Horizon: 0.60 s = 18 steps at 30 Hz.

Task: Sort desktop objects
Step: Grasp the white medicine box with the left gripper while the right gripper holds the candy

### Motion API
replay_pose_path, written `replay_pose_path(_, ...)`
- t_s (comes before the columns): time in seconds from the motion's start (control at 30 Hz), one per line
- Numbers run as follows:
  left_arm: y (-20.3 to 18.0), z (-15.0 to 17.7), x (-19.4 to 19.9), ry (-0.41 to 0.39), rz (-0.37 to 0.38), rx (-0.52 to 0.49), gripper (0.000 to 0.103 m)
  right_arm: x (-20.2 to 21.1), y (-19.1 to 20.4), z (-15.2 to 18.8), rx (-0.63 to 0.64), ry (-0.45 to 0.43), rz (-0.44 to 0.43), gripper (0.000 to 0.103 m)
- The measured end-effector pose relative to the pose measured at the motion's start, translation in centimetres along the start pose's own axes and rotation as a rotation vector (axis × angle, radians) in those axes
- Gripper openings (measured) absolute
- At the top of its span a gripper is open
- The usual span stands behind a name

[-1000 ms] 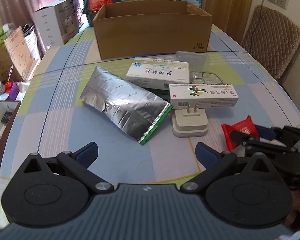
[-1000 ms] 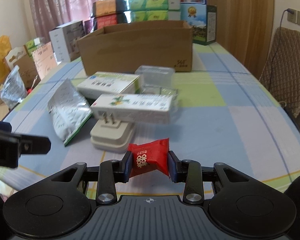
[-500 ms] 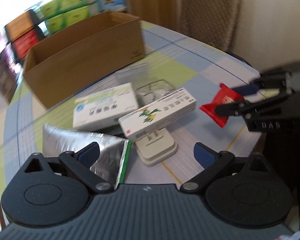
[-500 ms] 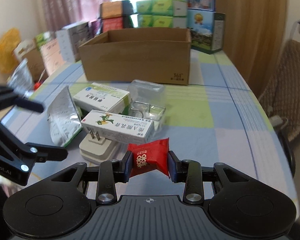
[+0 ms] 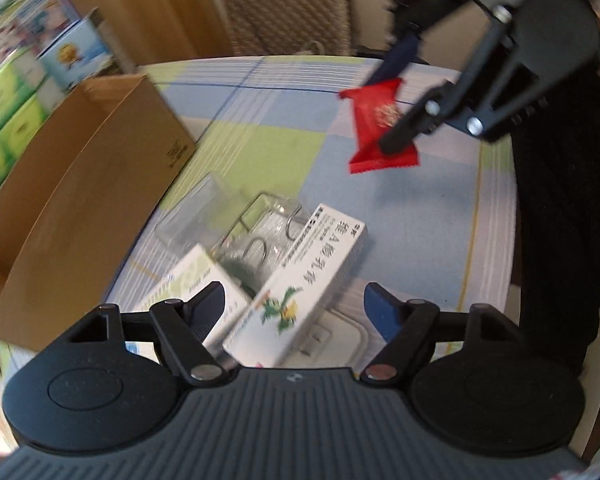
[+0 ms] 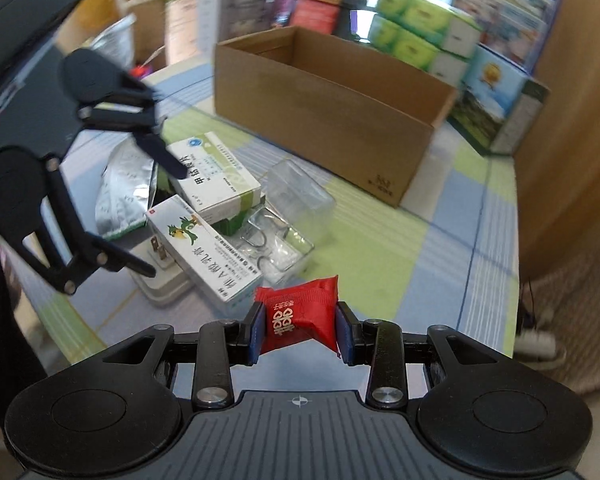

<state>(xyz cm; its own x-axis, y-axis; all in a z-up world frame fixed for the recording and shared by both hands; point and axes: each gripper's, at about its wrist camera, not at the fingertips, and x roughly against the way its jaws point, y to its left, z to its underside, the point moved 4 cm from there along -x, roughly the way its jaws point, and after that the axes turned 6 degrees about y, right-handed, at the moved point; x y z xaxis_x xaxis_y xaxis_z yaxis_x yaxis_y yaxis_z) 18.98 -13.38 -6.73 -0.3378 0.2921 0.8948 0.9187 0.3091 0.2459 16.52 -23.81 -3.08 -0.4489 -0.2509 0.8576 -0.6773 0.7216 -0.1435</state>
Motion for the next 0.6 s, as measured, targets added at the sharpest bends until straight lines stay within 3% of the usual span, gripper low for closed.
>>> replay_pose_path(0.3,0.7,-1.9,-3.0,0.061,0.142,-0.157,0.067,-2.6,-1.3,-1.2,0.193,0.069,-0.056,0.034)
replay_pose_path(0.6,1.7,-2.2,-5.9,0.122,0.216,-0.209,0.048,-5.0,-1.7,-1.4,0.238,0.124,-0.084,0.034)
